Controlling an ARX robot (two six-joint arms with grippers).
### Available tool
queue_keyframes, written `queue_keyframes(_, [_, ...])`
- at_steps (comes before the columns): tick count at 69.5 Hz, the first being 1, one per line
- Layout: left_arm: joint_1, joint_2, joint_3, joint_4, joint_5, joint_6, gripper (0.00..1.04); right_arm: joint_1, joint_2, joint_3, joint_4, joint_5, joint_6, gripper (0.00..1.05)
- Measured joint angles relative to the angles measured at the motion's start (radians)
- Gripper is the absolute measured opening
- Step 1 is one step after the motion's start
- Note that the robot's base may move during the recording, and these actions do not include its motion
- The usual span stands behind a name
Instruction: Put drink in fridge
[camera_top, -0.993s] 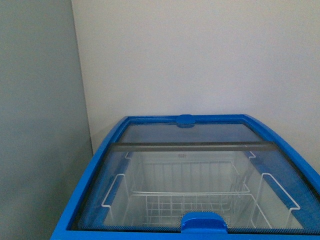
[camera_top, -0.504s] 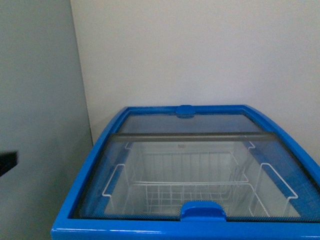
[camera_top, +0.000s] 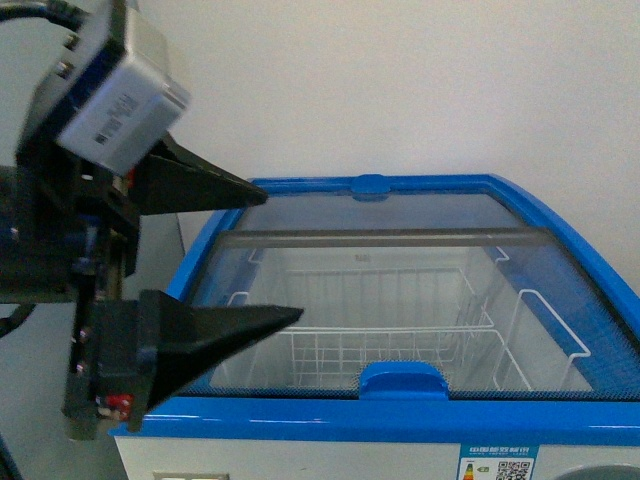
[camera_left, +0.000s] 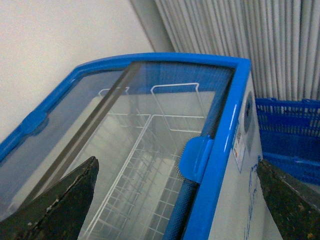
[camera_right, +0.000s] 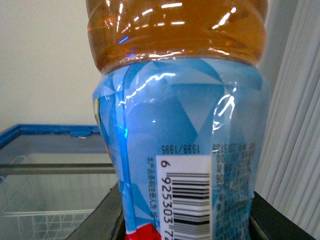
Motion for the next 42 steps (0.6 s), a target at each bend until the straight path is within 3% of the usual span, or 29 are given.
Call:
queue_keyframes(31, [-0.149,0.235,0.184,-0.018,-0.079,0.092,0.97,0.000,0.000,0.000,0.000,0.000,0.000,0.39])
queue_keyframes(42, [-0.189,0.304,0.263,-0.065,-0.156,0.102,0.97,0.000,0.000,0.000,0.000,0.000,0.000,0.39])
